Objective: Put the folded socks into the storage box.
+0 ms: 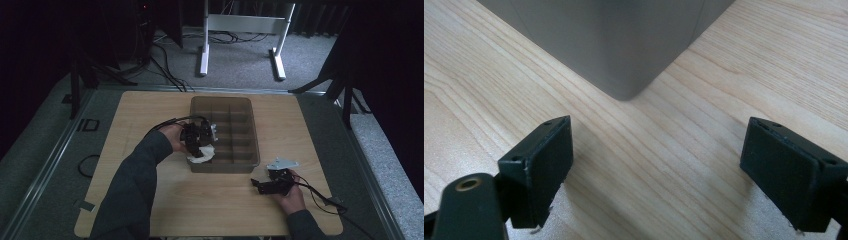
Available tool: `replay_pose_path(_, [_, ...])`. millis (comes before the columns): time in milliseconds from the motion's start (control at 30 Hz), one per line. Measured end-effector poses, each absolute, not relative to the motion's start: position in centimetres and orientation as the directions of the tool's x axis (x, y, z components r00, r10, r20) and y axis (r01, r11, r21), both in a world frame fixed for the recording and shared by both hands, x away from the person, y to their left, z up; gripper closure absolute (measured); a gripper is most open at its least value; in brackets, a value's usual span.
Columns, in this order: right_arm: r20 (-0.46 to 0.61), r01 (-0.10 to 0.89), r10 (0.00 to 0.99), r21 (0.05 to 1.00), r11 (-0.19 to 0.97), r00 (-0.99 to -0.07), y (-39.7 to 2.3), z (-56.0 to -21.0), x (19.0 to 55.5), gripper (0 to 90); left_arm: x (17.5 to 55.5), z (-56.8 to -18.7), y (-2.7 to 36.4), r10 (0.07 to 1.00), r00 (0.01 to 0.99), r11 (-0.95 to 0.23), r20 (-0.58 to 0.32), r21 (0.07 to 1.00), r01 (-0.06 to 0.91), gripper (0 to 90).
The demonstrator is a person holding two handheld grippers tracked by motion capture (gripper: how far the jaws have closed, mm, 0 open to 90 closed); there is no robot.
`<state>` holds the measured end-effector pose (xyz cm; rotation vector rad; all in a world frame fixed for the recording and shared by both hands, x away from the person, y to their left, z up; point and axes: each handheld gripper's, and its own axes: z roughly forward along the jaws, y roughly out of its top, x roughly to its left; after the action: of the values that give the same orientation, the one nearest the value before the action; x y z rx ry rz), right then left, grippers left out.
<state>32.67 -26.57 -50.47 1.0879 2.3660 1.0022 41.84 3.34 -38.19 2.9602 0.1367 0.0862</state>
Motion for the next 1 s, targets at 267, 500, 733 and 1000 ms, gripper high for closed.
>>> replay_pose_path(267, [-0.019, 0.519, 0.765, 0.724, 0.455, -0.644, -26.6, -50.5, 32.7, 13.2, 42.3, -38.8, 2.9, 0.09, 0.996, -0.985, 0.026, 0.153, 0.085, 69.8])
replay_pose_path(500, [-0.019, 0.519, 0.765, 0.724, 0.455, -0.644, -26.6, -50.5, 32.7, 13.2, 42.7, -39.4, 2.3, 0.094, 0.996, -0.988, 0.005, 0.127, 0.092, 69.7])
replay_pose_path(733, [-0.019, 0.519, 0.764, 0.724, 0.455, -0.644, -26.6, -50.5, 32.7, 13.2, 42.8, -40.1, 1.6, 0.088, 0.996, -0.992, 0.002, 0.093, 0.087, 69.7])
replay_pose_path(1000, [-0.02, 0.518, 0.764, 0.724, 0.456, -0.645, -26.6, -50.5, 32.7, 13.2, 43.1, -40.9, 1.3, 0.097, 0.995, -0.992, -0.018, 0.077, 0.099, 69.9])
